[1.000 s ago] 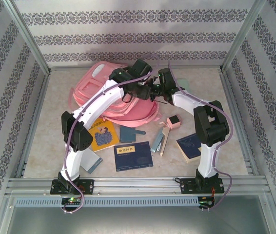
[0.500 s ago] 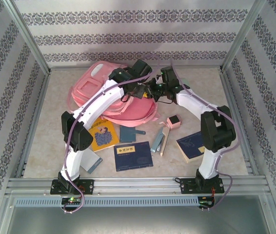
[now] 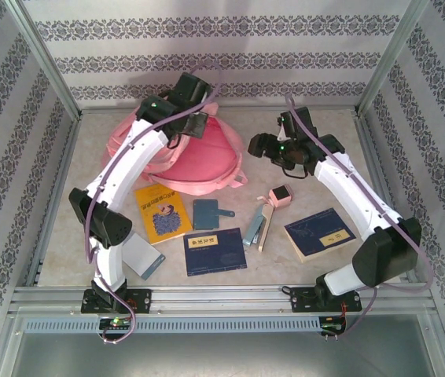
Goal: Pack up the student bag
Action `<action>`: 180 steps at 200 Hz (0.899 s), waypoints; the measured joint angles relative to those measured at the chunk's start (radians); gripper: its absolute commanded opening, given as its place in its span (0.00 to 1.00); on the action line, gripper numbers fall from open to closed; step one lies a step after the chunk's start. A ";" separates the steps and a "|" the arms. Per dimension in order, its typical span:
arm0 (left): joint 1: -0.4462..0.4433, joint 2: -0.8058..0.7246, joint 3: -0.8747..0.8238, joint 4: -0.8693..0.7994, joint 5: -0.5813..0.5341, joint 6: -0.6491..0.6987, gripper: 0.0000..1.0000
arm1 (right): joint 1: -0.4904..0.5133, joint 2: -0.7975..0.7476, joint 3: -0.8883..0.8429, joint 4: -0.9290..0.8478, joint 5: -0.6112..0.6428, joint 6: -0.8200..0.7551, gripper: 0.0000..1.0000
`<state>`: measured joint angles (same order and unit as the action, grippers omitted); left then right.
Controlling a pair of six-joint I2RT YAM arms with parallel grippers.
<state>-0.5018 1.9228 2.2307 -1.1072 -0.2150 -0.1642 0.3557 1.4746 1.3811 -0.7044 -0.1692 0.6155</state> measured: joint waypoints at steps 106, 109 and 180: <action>0.078 -0.017 -0.089 0.019 0.267 -0.084 0.00 | -0.077 0.003 -0.280 -0.116 0.093 0.002 0.98; 0.078 -0.017 -0.092 0.020 0.270 -0.085 0.00 | -0.082 -0.008 -0.292 -0.107 0.088 0.042 0.98; 0.087 -0.024 -0.095 0.046 0.325 -0.130 0.00 | -0.103 -0.074 -0.270 -0.135 0.086 0.726 0.98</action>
<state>-0.4145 1.8984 2.1353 -1.0611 0.1101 -0.2939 0.2531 1.4010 1.1110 -0.8394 -0.0830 1.3411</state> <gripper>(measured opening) 0.052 0.981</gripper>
